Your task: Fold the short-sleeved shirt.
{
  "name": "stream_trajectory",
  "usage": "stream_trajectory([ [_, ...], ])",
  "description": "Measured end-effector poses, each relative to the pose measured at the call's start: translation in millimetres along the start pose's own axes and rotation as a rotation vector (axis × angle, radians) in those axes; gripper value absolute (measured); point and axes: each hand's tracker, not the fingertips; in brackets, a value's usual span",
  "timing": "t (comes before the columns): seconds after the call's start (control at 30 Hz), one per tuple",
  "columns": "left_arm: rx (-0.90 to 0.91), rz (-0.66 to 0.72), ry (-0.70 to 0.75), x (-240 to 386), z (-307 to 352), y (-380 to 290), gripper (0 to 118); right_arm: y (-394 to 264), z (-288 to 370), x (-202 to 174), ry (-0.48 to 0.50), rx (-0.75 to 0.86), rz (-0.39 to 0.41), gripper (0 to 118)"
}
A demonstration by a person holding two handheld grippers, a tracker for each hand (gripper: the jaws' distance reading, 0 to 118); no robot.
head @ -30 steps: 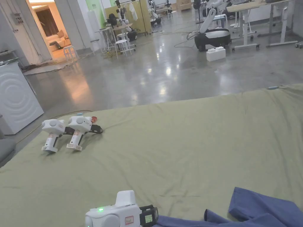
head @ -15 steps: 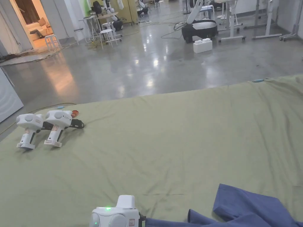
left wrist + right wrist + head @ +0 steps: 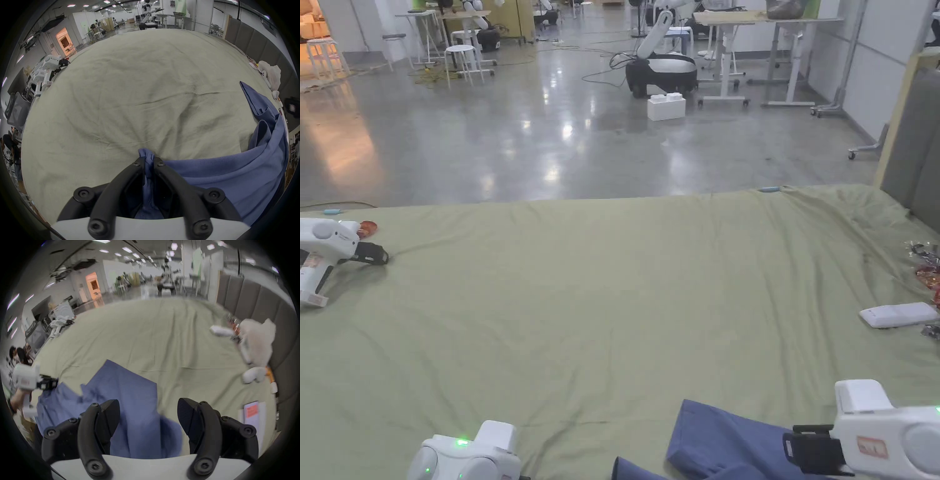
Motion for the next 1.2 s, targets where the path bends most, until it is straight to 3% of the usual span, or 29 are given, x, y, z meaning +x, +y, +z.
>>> stream_trajectory([
  [0.03, 0.001, 0.004, -0.005, -1.0, -0.1, 0.1, 7, 6.5, -21.8, 7.5, 0.011, -0.044, -0.06, 76],
  [0.07, 0.0, 0.009, -0.01, -1.6, -0.2, 0.0, 7, 11.2, -39.3, 9.0, -0.051, -0.113, -0.104, 76],
  [0.1, 0.002, 0.014, -0.014, -2.0, 0.5, -0.9, 7, 13.2, -51.1, 9.4, -0.077, -0.142, -0.103, 75],
  [0.27, 0.0, 0.028, -0.026, -3.2, 0.2, -0.5, 7, 9.0, -60.7, -6.6, -0.138, -0.123, 0.074, 69],
  [0.33, 0.003, 0.024, -0.018, -1.6, 0.3, -1.0, 7, 5.2, -53.9, -13.0, -0.145, -0.117, 0.084, 48],
  [0.4, 0.016, 0.018, -0.008, 1.1, 2.4, -4.1, 7, 4.9, -49.7, -14.4, -0.141, -0.112, 0.1, 15],
  [0.43, 0.025, 0.018, -0.006, 1.3, 3.9, -5.6, 7, 2.7, -44.7, -17.2, -0.152, -0.111, 0.106, 6],
  [0.53, 0.091, 0.048, -0.041, -11.4, 29.4, -8.1, 6, 2.5, -16.4, -12.1, -0.143, -0.028, 0.069, 5],
  [0.7, 0.366, 0.157, -0.137, -42.8, 137.3, -29.1, 5, -3.7, 74.3, -9.4, -0.104, 0.197, 0.05, 5],
  [0.93, 0.696, 0.173, -0.097, -77.8, 298.8, -56.4, 5, -18.2, 206.3, 5.1, -0.102, 0.524, -0.007, 4],
  [1.07, 0.847, 0.181, -0.101, -91.2, 370.9, -52.2, 5, -10.1, 272.6, -4.1, -0.07, 0.675, -0.038, 4],
  [1.2, 0.943, 0.181, -0.073, -86.2, 421.3, -39.2, 5, 8.5, 318.6, -28.4, -0.066, 0.8, -0.018, 4],
])
